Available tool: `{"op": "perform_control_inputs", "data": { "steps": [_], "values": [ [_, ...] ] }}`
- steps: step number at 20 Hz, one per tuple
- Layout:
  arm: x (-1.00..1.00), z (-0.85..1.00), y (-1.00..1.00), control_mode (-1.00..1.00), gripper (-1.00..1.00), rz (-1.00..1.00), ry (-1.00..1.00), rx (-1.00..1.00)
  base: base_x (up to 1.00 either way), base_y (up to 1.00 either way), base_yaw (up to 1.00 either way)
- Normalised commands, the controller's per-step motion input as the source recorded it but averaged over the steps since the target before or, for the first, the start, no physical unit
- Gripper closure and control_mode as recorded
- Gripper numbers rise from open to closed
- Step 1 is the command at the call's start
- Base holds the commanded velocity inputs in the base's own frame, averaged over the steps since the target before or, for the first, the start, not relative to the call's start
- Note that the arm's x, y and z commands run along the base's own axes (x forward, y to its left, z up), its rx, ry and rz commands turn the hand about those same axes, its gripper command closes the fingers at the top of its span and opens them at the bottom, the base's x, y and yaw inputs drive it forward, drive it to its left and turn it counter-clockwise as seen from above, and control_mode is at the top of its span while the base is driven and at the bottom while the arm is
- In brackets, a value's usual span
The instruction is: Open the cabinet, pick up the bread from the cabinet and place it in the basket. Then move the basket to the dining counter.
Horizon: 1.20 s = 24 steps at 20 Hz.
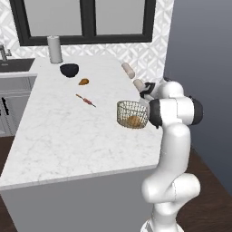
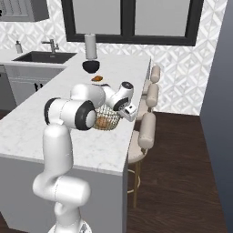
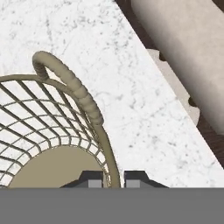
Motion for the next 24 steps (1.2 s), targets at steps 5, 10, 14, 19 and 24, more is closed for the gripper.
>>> {"op": "perform_control_inputs", "data": {
  "steps": [5, 10, 14, 19, 24],
  "values": [
    [0.06, -0.05, 0.00, -1.00, 1.00, 0.00, 0.00, 0.00, 0.00, 0.00, 0.00],
    [-0.07, 0.00, 0.01, -1.00, -1.00, 0.00, 0.00, 0.00, 0.00, 0.00, 0.00],
    [-0.15, 0.07, 0.01, -1.00, -1.00, 0.00, -0.01, 0.00, 0.00, 0.00, 0.00],
    [-0.28, 0.61, 0.02, -1.00, -1.00, 0.02, -0.01, 0.00, 0.00, 0.00, 0.00],
    [-0.77, 0.75, 0.09, -1.00, -1.00, 0.09, 0.00, -0.01, 0.00, 0.00, 0.00]
  ]
}}
